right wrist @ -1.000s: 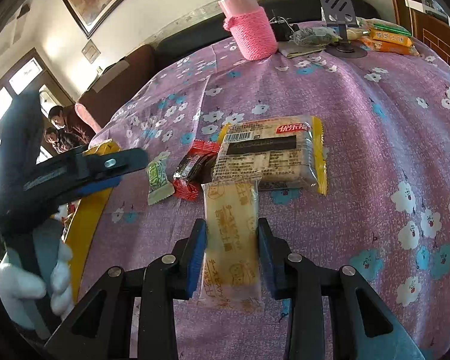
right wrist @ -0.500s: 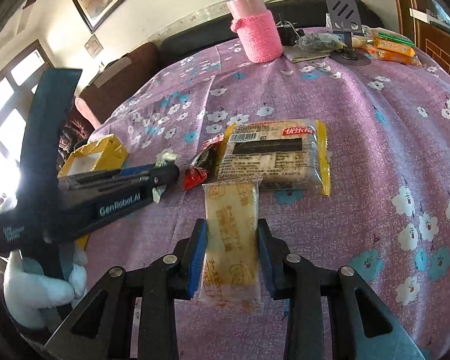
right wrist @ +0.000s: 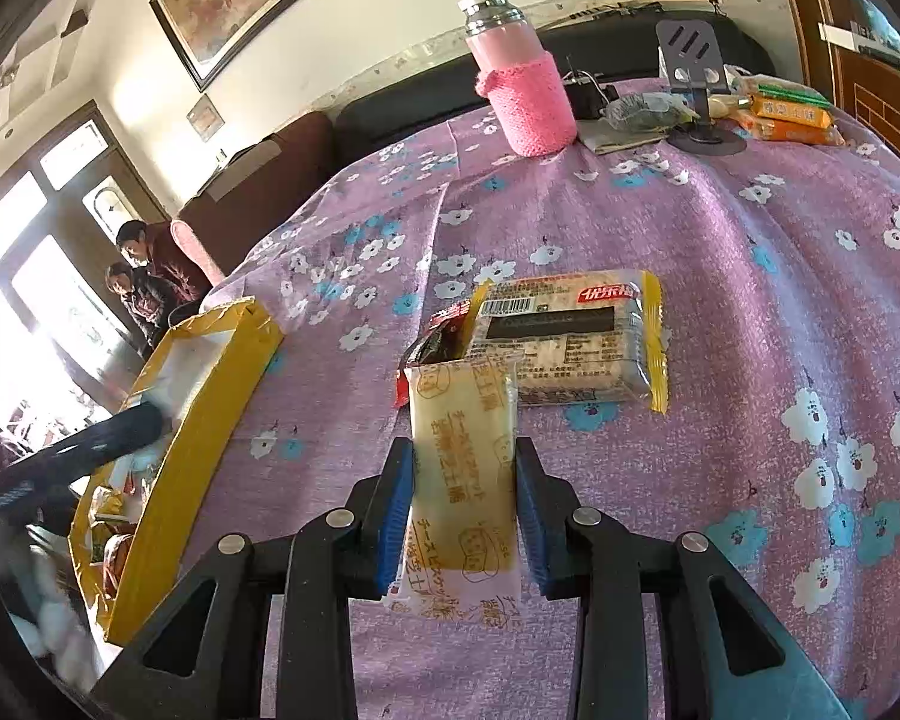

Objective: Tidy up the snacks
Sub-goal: 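Carry both snacks over the white tray and open both tools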

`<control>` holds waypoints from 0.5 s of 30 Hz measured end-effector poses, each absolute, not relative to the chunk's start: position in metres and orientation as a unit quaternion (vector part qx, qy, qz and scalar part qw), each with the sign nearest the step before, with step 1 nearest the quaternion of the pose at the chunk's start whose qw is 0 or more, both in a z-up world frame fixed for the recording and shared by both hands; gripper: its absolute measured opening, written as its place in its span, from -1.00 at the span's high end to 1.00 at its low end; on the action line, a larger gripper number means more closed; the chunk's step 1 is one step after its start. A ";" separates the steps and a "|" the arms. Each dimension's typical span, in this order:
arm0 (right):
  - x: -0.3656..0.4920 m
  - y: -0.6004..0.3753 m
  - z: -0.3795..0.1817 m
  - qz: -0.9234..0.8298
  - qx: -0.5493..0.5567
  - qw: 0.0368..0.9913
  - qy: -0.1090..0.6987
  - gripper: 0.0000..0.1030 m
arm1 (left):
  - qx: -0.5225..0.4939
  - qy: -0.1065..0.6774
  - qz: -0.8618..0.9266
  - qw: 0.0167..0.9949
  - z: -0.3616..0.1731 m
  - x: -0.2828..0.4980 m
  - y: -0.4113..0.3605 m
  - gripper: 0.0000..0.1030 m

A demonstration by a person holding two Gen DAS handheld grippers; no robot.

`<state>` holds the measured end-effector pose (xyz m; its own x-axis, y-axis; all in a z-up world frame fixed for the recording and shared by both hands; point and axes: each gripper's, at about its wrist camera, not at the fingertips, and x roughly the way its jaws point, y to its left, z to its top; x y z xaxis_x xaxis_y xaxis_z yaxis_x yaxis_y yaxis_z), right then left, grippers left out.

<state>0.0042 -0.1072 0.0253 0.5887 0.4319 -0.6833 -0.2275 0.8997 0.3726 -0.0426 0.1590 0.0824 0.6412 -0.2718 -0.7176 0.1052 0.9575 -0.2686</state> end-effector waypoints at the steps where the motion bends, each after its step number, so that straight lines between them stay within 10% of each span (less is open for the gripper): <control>1: 0.003 -0.107 0.026 0.186 0.122 0.884 0.411 0.35 | -0.107 0.410 -0.093 0.901 0.082 -0.048 0.175 0.65; 15: -0.013 -0.040 0.060 0.229 0.086 0.877 0.413 0.35 | -0.177 0.424 -0.002 0.888 0.062 -0.051 0.306 0.65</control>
